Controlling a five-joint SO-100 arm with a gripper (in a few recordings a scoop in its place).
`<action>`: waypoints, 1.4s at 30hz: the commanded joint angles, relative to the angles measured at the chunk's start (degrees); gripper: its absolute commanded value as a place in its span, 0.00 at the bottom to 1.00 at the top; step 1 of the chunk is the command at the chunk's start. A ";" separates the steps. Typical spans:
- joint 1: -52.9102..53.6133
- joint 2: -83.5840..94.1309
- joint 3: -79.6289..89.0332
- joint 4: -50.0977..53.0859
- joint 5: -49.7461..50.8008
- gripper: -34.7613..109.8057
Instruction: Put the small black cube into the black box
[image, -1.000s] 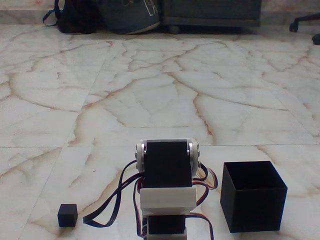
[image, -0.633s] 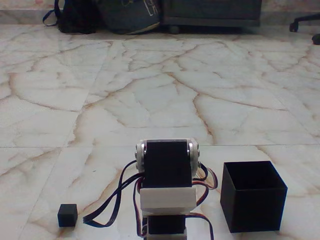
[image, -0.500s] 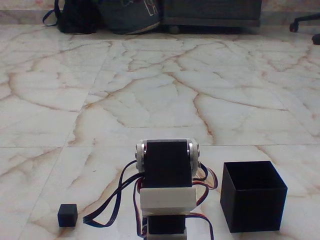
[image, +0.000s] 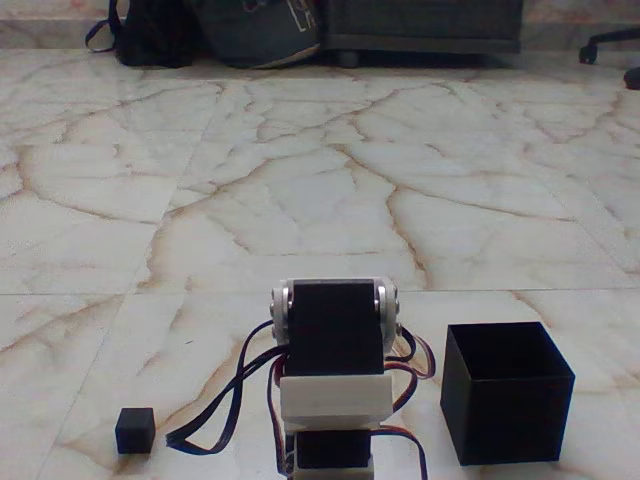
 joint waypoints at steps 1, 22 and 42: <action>0.18 0.79 -1.05 1.32 -1.49 0.27; -31.99 -30.94 -50.27 19.34 28.74 0.30; -40.69 -69.79 -84.20 14.94 48.78 0.30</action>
